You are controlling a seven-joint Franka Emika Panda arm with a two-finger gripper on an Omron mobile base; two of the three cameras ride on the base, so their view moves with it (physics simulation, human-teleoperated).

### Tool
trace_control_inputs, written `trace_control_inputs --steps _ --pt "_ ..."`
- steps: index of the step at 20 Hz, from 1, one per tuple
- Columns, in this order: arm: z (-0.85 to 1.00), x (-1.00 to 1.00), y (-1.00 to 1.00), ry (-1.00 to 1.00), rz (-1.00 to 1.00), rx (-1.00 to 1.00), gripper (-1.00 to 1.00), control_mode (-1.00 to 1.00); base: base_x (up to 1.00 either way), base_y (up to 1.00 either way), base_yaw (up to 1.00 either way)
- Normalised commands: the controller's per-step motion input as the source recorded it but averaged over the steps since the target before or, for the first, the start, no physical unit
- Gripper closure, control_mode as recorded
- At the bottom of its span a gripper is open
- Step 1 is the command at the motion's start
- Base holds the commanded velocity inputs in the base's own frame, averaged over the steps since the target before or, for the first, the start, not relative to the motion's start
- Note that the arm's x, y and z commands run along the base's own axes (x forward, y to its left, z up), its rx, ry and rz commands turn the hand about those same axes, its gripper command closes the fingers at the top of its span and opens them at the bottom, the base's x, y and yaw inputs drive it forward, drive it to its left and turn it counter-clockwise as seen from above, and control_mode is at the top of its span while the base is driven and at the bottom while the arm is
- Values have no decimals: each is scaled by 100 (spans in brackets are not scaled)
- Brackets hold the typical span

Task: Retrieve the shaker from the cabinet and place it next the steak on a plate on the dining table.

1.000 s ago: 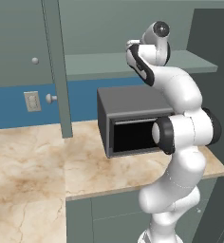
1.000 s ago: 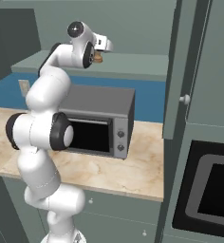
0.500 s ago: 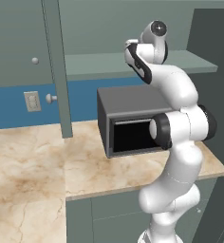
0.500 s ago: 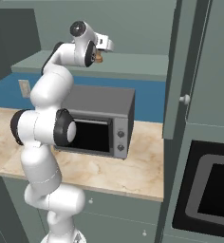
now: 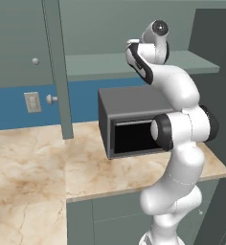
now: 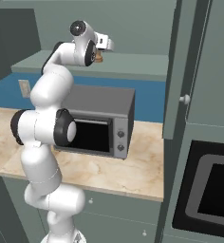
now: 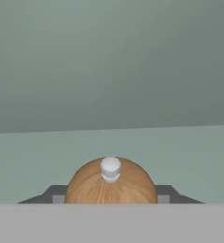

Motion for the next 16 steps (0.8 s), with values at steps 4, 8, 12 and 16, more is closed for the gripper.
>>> trace_control_inputs --steps 4,8,12,16 --pt "-6 -22 0 0 0 0 100 -100 0 0 0" --pt "-4 -89 -1 -4 2 0 100 -100 0 0 0" --pt "0 -100 -6 -11 7 0 100 -100 0 0 0" --pt "0 -100 -19 -14 7 0 100 -100 0 0 0"
